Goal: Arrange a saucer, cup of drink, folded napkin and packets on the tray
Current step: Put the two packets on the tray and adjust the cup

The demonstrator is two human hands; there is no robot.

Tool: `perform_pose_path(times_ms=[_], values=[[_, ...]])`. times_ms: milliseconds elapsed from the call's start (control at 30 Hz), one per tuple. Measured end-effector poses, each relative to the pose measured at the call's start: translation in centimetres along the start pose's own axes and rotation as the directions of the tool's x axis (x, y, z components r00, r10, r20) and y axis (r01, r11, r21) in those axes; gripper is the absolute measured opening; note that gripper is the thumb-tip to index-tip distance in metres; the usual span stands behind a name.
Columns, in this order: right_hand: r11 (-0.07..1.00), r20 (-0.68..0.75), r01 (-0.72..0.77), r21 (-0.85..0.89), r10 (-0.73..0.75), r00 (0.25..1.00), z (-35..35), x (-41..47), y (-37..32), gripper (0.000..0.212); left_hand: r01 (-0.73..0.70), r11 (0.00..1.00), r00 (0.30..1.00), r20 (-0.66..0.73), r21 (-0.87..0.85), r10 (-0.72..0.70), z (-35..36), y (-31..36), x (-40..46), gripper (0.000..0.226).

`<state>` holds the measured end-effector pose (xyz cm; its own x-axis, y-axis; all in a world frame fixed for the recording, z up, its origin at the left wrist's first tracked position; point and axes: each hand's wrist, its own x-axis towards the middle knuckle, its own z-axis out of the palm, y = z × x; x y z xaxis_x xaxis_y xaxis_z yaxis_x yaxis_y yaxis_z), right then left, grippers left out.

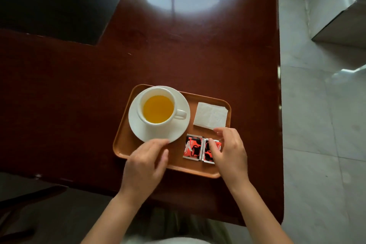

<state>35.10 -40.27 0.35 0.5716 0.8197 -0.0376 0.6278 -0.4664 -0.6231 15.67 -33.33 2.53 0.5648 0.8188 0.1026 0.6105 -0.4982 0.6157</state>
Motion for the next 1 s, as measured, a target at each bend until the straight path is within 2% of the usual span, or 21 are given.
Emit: perform_pose_path(times_ms=[167, 233, 300, 600, 767, 1000], values=[[0.954, 0.128, -0.167, 0.248, 0.139, 0.982, 0.6, 3.3, -2.3, 0.025, 0.333, 0.937, 0.925, -0.157, -0.101, -0.346, -4.8, -4.5, 3.6, 0.019], [0.939, 0.155, -0.224, 0.260, 0.188, 0.970, 1.0, 4.6, -2.9, 0.030, 0.422, 0.898, 0.891, -0.123, -0.126, -0.436, -6.1, -6.7, 5.5, 0.019], [0.935, 0.164, -0.250, 0.252, 0.213, 0.963, 1.5, 5.6, -3.4, 0.037, 0.482, 0.866, 0.871, -0.030, -0.134, -0.490, -6.9, -8.5, 7.3, 0.022], [0.952, 0.179, -0.289, 0.101, 0.268, 0.947, 4.2, 8.4, -5.1, 0.035, 0.449, 0.893, 0.862, 0.273, -0.020, -0.427, -5.8, -11.0, 13.1, 0.030], [0.942, 0.163, -0.330, 0.061, 0.316, 0.934, 4.9, 7.9, -5.2, 0.036, 0.417, 0.909, 0.860, 0.320, 0.006, -0.397, -5.0, -11.6, 13.3, 0.023], [0.944, 0.127, -0.327, 0.037, 0.320, 0.939, 5.7, 7.3, -5.8, 0.017, 0.364, 0.931, 0.885, 0.307, 0.012, -0.350, -4.6, -11.8, 13.5, 0.008]])
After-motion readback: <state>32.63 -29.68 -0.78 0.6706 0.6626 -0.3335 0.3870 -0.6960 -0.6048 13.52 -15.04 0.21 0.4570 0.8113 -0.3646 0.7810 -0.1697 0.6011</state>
